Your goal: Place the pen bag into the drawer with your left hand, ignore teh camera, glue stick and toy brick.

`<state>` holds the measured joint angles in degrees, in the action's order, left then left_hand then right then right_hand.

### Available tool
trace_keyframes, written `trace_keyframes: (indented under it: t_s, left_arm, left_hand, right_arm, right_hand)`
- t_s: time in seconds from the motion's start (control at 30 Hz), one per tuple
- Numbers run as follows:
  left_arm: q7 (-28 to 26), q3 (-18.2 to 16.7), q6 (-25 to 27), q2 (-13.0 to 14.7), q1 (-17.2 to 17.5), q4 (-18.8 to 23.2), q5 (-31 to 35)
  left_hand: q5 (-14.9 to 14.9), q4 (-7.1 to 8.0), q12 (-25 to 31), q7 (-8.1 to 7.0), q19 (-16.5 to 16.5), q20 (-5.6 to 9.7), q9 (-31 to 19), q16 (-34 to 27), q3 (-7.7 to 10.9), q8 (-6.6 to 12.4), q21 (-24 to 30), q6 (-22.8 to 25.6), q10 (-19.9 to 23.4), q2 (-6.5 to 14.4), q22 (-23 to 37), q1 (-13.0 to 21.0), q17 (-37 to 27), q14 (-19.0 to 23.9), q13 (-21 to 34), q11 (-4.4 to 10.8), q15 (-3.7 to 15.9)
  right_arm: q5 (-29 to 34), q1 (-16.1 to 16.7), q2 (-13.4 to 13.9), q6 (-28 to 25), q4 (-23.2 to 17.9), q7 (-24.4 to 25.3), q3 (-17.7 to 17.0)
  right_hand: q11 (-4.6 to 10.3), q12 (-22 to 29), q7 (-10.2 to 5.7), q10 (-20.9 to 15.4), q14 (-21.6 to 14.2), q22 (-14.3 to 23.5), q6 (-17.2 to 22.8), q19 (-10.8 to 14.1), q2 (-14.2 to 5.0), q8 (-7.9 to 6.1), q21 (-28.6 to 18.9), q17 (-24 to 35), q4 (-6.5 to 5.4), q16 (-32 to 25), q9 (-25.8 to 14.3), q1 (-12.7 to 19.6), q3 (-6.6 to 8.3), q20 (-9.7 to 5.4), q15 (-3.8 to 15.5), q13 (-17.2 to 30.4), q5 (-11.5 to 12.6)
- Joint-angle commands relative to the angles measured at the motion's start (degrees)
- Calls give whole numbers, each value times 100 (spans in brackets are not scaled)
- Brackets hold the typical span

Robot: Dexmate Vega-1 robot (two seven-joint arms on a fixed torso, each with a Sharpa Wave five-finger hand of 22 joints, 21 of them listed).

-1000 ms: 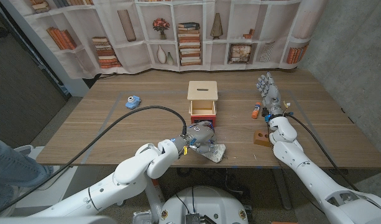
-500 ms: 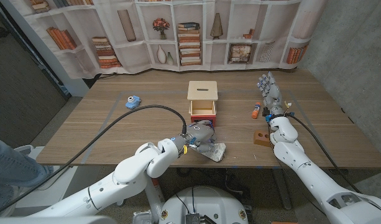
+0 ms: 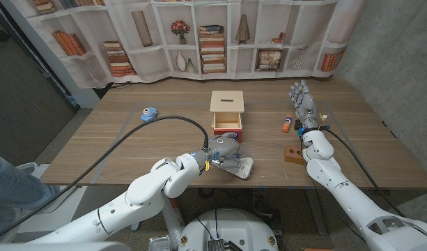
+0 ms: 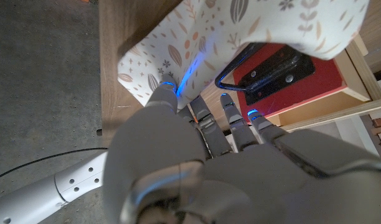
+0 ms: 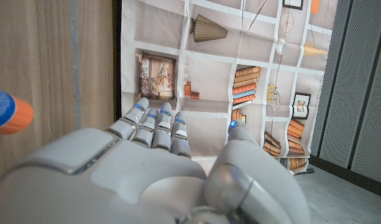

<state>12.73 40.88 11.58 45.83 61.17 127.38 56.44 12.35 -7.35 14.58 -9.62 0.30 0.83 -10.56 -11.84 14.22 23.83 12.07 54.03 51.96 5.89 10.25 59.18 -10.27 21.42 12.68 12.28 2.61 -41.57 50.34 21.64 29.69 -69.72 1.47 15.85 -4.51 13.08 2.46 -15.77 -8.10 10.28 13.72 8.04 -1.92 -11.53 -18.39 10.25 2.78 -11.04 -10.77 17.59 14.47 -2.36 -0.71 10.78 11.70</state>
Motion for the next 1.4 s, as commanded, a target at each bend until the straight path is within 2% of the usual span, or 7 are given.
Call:
trace_keyframes:
  t_s: [0.03, 0.73, 1.4]
  left_arm:
    - [103, -33, 3, -10, -69, 58, 17]
    - [196, -207, -132, 92, -65, 292, -242]
    - [130, -385, -126, 63, -40, 470, -344]
  left_hand:
    - [-15, 1, -31, 30, 31, 30, -28, 38, 22, -13, -3, 19, 69, -1, 14, 41, -12, 67, 20, -3, 833]
    - [-44, 2, -62, 57, 71, 48, -27, 45, 41, 11, -4, 100, 173, -15, 14, 77, -11, 118, 48, -3, 834]
    - [-64, 41, -110, 91, 108, 62, -25, 55, 34, 8, -5, 118, 232, -31, 15, 47, -16, 141, 71, -5, 796]
  right_arm:
    - [9, -21, -13, 12, 10, -5, -1]
    - [7, -19, -15, 27, -36, -6, -5]
    - [5, 9, 27, 22, -154, 13, -33]
  right_hand:
    - [-15, -4, -10, -46, -62, 6, 41, 60, 8, 15, 18, 29, 19, 13, -17, 60, 13, 3, -22, 24, 14]
    - [-18, -2, -6, -58, -62, 8, 47, 72, 3, 15, 50, 29, 28, 16, -16, 53, 9, 2, -11, 25, 13]
    - [-13, -3, 3, -63, -64, 9, 51, 82, -4, 17, 84, 29, 36, 18, -16, 46, 5, 4, -19, 25, 12]
